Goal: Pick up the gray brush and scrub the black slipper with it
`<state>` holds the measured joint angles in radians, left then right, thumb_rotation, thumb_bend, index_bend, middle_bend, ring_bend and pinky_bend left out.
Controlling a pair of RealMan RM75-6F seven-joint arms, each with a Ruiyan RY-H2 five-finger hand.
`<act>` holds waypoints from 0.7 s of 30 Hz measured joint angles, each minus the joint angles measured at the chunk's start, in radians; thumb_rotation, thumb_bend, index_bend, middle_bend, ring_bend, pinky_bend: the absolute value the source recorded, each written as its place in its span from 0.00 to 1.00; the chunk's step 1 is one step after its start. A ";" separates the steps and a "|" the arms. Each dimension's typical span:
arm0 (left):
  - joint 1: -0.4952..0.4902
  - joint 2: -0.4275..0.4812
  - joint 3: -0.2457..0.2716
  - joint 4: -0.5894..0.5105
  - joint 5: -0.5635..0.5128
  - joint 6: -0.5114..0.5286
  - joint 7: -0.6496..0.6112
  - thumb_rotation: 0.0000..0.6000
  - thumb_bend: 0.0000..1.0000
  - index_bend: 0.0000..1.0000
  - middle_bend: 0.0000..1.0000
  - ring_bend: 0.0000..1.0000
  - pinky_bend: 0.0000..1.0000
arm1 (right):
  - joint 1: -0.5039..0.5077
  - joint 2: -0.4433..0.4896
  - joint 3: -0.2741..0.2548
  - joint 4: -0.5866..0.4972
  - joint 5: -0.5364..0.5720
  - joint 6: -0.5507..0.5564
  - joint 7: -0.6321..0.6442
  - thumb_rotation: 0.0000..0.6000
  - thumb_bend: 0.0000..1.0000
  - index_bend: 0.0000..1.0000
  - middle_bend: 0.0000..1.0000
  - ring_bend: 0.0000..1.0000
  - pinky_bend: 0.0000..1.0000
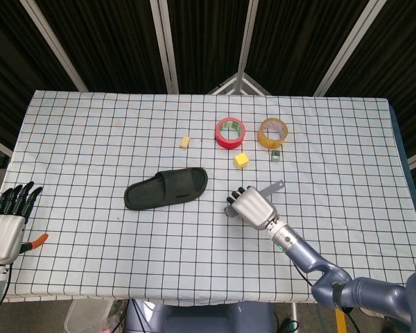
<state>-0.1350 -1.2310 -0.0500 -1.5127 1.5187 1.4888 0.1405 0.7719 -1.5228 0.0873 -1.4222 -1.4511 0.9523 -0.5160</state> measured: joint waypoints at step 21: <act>-0.095 -0.033 -0.018 0.089 -0.037 -0.198 -0.177 1.00 0.32 0.00 0.00 0.00 0.07 | 0.180 -0.198 0.147 0.036 0.181 -0.121 -0.133 1.00 0.64 0.80 0.63 0.57 0.64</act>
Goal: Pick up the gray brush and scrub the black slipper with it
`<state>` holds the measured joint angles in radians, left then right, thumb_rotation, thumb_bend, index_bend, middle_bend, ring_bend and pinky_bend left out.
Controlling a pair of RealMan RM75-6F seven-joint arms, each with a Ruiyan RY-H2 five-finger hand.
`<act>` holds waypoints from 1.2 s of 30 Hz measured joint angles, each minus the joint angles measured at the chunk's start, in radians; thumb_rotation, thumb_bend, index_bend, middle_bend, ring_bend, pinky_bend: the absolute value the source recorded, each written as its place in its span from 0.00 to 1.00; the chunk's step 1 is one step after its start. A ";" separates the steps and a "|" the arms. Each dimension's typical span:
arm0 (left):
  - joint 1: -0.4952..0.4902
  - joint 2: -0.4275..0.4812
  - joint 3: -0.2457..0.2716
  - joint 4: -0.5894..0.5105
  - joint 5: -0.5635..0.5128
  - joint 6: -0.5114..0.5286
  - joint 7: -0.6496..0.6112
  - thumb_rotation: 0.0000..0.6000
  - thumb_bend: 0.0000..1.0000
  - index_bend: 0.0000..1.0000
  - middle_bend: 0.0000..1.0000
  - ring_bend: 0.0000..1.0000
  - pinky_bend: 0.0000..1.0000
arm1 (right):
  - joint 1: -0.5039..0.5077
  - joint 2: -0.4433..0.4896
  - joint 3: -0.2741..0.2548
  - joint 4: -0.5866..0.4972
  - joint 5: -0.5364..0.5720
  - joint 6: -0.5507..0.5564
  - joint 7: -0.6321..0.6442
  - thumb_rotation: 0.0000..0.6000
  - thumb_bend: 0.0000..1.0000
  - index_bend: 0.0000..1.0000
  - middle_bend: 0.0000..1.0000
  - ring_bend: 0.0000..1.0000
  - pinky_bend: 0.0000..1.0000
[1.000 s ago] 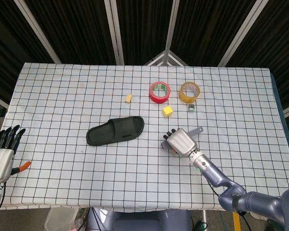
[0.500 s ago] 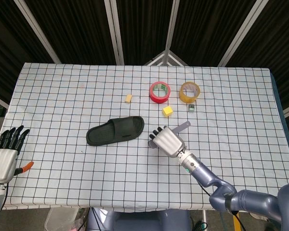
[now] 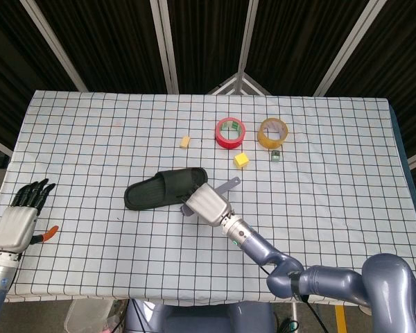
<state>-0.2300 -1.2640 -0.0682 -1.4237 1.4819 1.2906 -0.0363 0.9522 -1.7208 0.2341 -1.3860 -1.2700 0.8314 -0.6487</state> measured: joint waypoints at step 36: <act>-0.377 -0.288 0.010 0.202 0.000 -0.446 -0.074 0.91 0.51 0.00 0.01 0.00 0.07 | 0.140 -0.052 0.052 0.027 0.073 0.012 -0.068 1.00 0.64 0.80 0.63 0.57 0.65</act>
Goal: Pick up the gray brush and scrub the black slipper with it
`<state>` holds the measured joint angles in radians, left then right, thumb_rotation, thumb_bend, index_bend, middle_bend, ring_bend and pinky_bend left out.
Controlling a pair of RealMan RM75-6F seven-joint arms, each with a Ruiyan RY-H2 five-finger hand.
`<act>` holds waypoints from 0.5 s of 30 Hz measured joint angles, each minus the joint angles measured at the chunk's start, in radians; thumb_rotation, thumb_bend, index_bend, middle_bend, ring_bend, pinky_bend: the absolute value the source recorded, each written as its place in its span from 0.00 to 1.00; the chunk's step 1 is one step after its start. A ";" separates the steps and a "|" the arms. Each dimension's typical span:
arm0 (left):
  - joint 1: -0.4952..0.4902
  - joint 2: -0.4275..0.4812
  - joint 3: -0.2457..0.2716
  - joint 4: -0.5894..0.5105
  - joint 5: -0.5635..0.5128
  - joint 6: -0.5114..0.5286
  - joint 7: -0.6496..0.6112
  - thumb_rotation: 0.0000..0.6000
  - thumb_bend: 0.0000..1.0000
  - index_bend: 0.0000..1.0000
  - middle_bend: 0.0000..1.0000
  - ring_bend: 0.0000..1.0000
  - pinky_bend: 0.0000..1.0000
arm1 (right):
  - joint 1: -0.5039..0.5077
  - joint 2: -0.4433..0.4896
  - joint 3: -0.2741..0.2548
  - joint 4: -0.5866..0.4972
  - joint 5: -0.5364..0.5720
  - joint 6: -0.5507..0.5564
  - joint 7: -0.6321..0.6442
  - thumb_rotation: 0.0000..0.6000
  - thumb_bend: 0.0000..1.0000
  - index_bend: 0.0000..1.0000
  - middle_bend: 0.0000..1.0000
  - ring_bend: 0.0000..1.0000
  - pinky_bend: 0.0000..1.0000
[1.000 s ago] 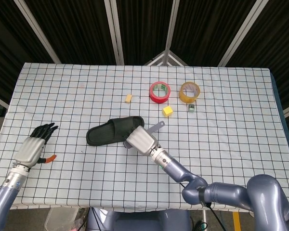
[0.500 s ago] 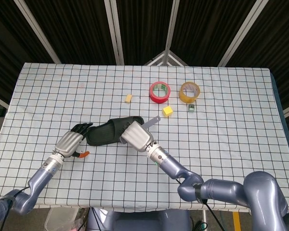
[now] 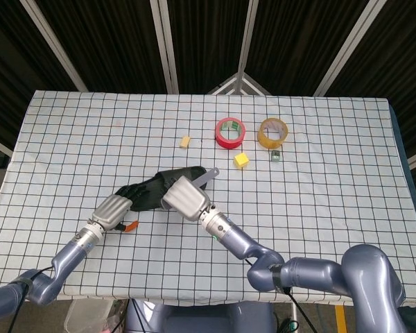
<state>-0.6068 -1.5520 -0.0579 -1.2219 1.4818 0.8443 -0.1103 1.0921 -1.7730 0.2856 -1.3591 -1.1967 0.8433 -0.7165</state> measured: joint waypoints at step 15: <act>-0.022 0.009 0.015 -0.017 -0.032 -0.025 0.008 0.90 0.51 0.00 0.01 0.00 0.07 | 0.053 -0.090 -0.001 0.178 -0.003 -0.032 0.111 1.00 0.65 0.81 0.64 0.58 0.65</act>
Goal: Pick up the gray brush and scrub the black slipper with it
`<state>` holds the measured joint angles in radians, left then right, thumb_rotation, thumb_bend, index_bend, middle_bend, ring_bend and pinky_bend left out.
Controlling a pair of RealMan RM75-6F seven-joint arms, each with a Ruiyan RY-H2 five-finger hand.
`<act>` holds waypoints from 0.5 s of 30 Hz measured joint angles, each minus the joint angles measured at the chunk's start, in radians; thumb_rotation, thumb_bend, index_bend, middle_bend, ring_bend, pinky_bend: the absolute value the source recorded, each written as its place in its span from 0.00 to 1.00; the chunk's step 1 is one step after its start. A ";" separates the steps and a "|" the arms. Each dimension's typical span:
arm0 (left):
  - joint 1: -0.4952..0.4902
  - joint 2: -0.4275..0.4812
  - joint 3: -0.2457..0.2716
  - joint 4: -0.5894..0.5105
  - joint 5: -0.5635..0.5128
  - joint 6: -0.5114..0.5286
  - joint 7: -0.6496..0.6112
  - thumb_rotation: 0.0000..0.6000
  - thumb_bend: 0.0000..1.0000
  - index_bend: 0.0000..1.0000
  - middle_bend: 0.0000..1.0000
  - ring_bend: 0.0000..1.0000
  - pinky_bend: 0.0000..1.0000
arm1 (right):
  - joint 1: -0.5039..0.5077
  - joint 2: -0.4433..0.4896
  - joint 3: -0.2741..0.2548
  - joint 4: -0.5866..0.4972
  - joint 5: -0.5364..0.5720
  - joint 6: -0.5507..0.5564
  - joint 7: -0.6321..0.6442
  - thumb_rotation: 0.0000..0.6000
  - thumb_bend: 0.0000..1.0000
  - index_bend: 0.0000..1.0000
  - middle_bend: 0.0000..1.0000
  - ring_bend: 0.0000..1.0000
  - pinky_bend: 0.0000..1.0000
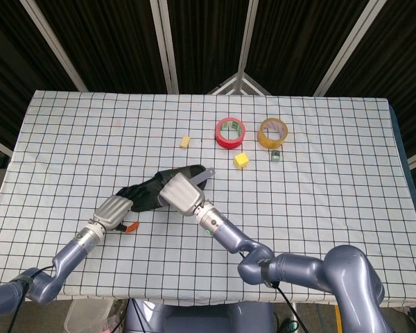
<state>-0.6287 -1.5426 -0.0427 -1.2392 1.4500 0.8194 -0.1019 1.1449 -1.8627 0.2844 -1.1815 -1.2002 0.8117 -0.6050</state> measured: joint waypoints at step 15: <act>-0.005 0.007 0.008 -0.007 -0.028 -0.002 0.024 0.90 0.52 0.00 0.01 0.00 0.07 | 0.002 -0.023 -0.016 0.120 0.005 -0.004 0.041 1.00 0.65 0.81 0.64 0.58 0.66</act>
<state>-0.6334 -1.5358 -0.0343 -1.2467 1.4218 0.8178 -0.0776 1.1472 -1.8856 0.2689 -1.0618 -1.1951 0.8075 -0.5644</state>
